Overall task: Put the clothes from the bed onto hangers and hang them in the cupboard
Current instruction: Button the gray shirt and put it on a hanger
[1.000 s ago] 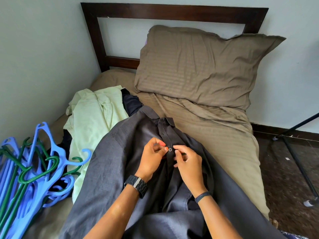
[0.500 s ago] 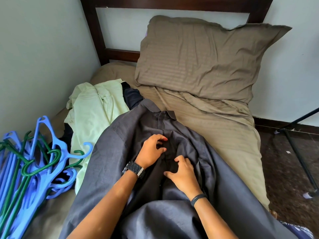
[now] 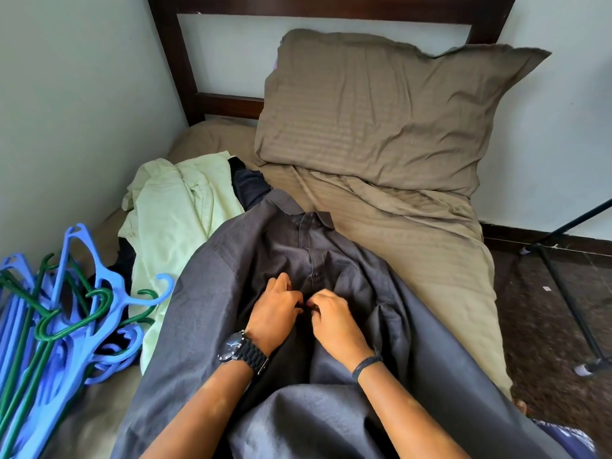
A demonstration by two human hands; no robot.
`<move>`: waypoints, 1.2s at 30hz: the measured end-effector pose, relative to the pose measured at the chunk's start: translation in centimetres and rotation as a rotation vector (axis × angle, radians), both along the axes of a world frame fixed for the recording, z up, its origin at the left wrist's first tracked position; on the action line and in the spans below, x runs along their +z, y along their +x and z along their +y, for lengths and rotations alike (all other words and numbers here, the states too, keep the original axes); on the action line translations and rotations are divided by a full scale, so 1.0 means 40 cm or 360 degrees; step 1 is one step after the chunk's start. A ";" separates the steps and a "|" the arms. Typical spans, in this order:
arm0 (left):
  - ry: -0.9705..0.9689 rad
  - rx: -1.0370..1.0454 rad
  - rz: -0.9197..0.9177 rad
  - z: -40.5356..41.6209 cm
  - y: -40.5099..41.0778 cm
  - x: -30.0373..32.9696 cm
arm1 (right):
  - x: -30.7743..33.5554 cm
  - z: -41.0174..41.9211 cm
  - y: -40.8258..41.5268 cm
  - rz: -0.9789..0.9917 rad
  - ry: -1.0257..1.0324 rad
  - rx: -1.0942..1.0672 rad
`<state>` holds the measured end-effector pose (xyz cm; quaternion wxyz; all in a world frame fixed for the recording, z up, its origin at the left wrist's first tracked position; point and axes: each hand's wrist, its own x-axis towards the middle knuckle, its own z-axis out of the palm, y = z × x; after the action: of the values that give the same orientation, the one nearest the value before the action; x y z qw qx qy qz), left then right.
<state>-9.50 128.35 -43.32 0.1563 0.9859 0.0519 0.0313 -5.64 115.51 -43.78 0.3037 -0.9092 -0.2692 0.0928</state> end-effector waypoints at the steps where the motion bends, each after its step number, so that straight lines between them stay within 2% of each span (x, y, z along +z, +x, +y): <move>1: 0.0033 -0.0003 0.0020 -0.001 0.002 -0.001 | -0.004 0.003 0.001 0.0019 -0.0080 -0.0021; 9: 0.0184 0.0047 0.0132 -0.014 0.010 -0.015 | -0.017 -0.004 0.009 0.0048 -0.0405 -0.0269; 14: 0.0064 0.0013 0.0011 -0.019 0.003 -0.018 | 0.000 -0.009 -0.002 -0.0055 -0.0513 -0.0212; 17: -0.0143 0.0085 -0.0224 -0.025 -0.009 -0.010 | -0.002 -0.027 0.006 0.0118 -0.0143 -0.0417; 22: -0.0736 0.0264 -0.0295 -0.049 -0.021 0.035 | -0.003 -0.078 0.035 0.1016 0.0878 -0.0708; 24: -0.0869 0.0317 -0.0268 -0.062 -0.022 0.049 | 0.011 -0.095 0.030 0.1194 0.1147 -0.0703; 26: -0.0999 0.0354 -0.0232 -0.072 -0.021 0.060 | 0.034 -0.107 0.020 0.1117 0.1206 -0.0696; 31: -0.1486 0.0462 -0.0148 -0.091 -0.015 0.082 | 0.082 -0.112 -0.016 0.0419 0.0848 -0.0517; 33: -0.1554 0.0475 -0.0168 -0.097 -0.019 0.087 | 0.103 -0.109 -0.034 0.0240 0.0735 -0.0465; 36: -0.1565 0.0474 -0.0178 -0.098 -0.026 0.092 | 0.117 -0.103 -0.046 0.0190 0.0710 -0.0434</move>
<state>-10.55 124.43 -39.64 0.5976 0.7746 0.1920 0.0778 -7.46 111.39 -39.09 0.5217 -0.8405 -0.1398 0.0427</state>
